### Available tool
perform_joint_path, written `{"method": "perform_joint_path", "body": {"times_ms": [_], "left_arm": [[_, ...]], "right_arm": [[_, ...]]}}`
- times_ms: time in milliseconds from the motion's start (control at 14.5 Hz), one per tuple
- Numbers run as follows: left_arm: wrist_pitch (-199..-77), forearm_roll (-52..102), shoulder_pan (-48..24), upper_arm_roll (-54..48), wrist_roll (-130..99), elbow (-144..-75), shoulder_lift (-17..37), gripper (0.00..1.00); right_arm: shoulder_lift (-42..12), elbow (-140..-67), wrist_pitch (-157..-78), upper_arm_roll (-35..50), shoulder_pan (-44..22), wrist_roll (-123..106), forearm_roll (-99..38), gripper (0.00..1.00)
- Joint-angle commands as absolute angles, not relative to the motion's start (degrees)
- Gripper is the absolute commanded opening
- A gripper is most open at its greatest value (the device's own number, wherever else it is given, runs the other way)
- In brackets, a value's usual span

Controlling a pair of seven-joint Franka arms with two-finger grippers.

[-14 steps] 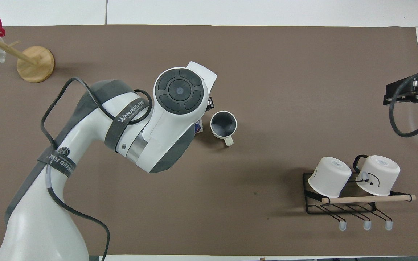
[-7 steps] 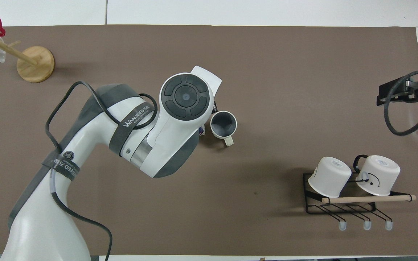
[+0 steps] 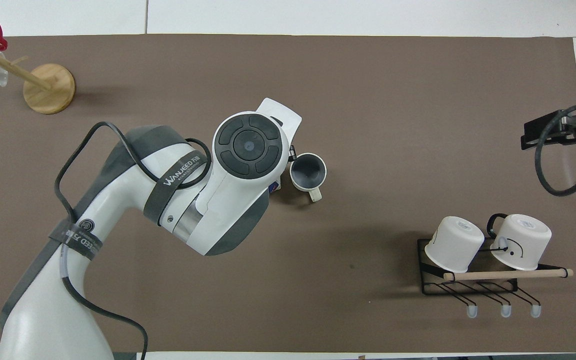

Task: Place cup and milk on table
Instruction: 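Lower the milk carton beside the white mug with the left gripper, then open the left gripper and withdraw it from the carton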

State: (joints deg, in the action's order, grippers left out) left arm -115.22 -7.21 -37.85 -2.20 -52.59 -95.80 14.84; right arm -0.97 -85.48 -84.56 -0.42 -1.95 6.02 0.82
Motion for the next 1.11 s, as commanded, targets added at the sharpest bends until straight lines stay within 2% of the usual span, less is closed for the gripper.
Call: {"method": "perform_joint_path", "body": {"times_ms": [0, 208, 277, 346, 415, 553, 761, 1038], "left_arm": [[-117.42, -8.53, -38.23, -1.76, -53.17, -98.61, 13.01, 0.0], [-117.51, -8.53, -37.97, -1.85, -53.78, -98.7, 13.01, 0.0], [-117.51, -8.35, -37.88, -1.76, -53.7, -98.7, 13.09, 0.34], [-117.51, -8.35, -37.79, -1.76, -52.92, -98.7, 13.01, 0.83], [-117.51, -8.35, -37.71, -1.76, -52.91, -98.61, 13.09, 1.0], [-117.07, -8.35, -37.62, -1.76, -52.82, -98.18, 11.96, 1.0], [-114.71, -7.74, -36.66, -1.5, -52.82, -98.78, 7.14, 1.0], [-106.19, -7.47, -30.35, -1.49, -41.26, -100.81, 0.8, 1.0]], "right_arm": [[-0.79, -85.69, -83.94, -0.26, -1.84, 4.83, 1.05, 1.0], [-0.44, -86.04, -83.94, -0.26, -1.93, 4.66, 1.05, 1.0], [-0.44, -86.04, -83.94, -0.26, -1.93, 4.66, 1.05, 1.0], [-0.44, -86.04, -83.94, -0.26, -1.93, 4.66, 1.05, 1.0], [-0.44, -86.13, -83.94, -0.18, -1.93, 4.66, 1.05, 1.0], [-0.35, -86.48, -83.94, -0.18, -1.93, 4.66, 1.05, 1.0], [-0.35, -86.49, -84.02, -0.18, -1.93, 4.66, 1.05, 1.0], [-0.35, -86.48, -84.02, -0.18, -1.93, 4.66, 1.05, 1.0]]}}
